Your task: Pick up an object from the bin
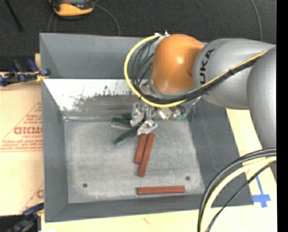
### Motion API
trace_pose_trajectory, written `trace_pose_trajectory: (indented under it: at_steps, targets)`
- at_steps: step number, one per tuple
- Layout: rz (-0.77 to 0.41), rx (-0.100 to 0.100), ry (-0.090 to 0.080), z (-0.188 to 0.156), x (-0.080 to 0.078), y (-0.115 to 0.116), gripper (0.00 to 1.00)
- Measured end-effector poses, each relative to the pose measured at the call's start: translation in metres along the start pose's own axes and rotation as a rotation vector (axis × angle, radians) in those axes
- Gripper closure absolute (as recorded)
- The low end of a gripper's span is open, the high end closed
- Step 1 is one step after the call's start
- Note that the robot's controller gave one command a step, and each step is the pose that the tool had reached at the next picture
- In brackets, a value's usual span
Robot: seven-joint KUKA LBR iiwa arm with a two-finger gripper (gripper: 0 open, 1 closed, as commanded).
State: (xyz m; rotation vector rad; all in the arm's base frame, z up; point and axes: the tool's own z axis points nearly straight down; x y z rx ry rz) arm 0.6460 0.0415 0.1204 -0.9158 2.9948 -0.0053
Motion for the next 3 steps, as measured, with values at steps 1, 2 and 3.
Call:
trace_pose_trajectory:
  at_steps: [1, 2, 3]
  targets:
    - [0.011, -0.001, 0.008, 0.002, 0.012, 0.005, 1.0]
    - [0.016, -0.006, 0.002, 0.0, -0.01, 0.045, 1.0]
    - [-0.001, -0.004, 0.004, -0.109, 0.003, 0.011, 1.0]
